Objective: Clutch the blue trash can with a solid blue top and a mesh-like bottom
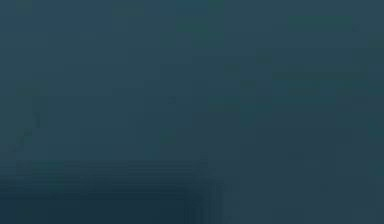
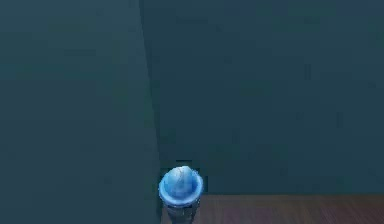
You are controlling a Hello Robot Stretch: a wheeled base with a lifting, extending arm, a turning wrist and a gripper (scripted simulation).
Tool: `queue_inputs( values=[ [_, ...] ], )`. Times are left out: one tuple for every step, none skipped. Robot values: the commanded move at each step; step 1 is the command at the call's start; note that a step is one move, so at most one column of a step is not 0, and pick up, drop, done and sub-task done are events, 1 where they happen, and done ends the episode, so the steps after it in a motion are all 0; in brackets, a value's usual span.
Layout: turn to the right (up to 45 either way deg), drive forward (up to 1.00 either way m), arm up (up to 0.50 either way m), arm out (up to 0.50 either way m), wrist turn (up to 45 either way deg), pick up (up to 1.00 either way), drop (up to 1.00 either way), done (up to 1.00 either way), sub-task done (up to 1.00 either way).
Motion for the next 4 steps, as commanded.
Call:
queue_inputs(
  values=[
    [0.0, 0.00, 0.18, 0.00, 0.0, 0.00, 0.00, 0.00, 0.00],
    [0.0, 0.00, 0.00, 0.40, 0.0, 0.00, 0.00, 0.00, 0.00],
    [0.0, 0.00, 0.00, 0.00, 45.0, 0.00, 0.00, 0.00, 0.00],
    [0.0, 0.00, 0.00, 0.00, 45.0, 0.00, 0.00, 0.00, 0.00]
  ],
)
